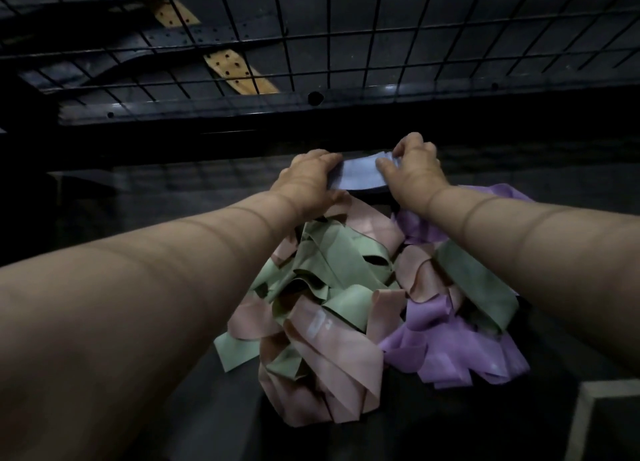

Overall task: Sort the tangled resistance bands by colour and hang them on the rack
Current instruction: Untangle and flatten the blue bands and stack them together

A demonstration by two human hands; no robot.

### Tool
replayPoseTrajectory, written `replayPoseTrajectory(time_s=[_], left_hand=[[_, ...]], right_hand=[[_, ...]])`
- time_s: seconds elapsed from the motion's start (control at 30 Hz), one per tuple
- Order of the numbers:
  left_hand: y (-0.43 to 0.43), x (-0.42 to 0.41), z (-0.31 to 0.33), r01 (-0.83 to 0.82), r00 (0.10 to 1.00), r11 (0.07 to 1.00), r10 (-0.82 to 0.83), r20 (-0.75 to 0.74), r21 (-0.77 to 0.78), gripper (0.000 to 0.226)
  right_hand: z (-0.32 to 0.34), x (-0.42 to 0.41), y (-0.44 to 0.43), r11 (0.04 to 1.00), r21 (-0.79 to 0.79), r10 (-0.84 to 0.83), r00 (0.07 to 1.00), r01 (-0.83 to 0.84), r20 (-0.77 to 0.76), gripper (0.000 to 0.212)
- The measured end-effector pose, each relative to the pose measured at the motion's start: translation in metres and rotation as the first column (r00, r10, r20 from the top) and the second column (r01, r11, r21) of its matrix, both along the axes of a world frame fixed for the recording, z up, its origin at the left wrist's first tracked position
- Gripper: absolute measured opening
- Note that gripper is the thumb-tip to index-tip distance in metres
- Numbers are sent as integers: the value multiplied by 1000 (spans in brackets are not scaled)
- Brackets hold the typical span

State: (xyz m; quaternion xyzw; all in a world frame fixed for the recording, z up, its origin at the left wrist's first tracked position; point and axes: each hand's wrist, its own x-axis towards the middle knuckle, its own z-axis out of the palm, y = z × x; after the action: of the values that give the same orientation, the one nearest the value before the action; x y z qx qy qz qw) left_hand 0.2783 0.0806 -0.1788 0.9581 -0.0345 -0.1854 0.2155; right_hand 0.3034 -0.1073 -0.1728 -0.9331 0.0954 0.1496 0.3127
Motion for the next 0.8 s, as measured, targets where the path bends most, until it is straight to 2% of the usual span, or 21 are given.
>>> replayPoseTrajectory(time_s=[0.07,0.17,0.23,0.33,0.47,0.57,0.7,0.8], left_hand=[[1,3,1,-41,999,999,41,0,-35,70],[-1,8,3,-3,1000,998,2,-15,-63,59],[0,12,5,28,999,994,-30,-24,-105,50],[-1,16,8,73,997,993,-75,-18,-92,52],[1,9,1,19,999,994,-24,-45,-104,85],[9,4,-7,-16,999,991,11,-45,-132,82],[9,7,3,10,997,989,2,76,-149,69],[6,10,6,43,996,992,-32,89,-117,71]], right_hand=[[-1,-4,-2,996,24,86,996,-87,24,45],[0,-6,-11,946,-61,315,947,-319,-69,67],[0,-3,-16,913,-76,394,914,-401,-91,72],[-2,1,-21,919,-14,393,920,-393,-16,59],[-3,2,-21,902,-62,427,904,-428,-26,56],[-6,0,-21,902,-70,424,905,-425,-33,56],[-7,-4,-22,885,-103,454,891,-453,-17,60],[-5,-4,-26,782,-244,586,810,-574,-28,82]])
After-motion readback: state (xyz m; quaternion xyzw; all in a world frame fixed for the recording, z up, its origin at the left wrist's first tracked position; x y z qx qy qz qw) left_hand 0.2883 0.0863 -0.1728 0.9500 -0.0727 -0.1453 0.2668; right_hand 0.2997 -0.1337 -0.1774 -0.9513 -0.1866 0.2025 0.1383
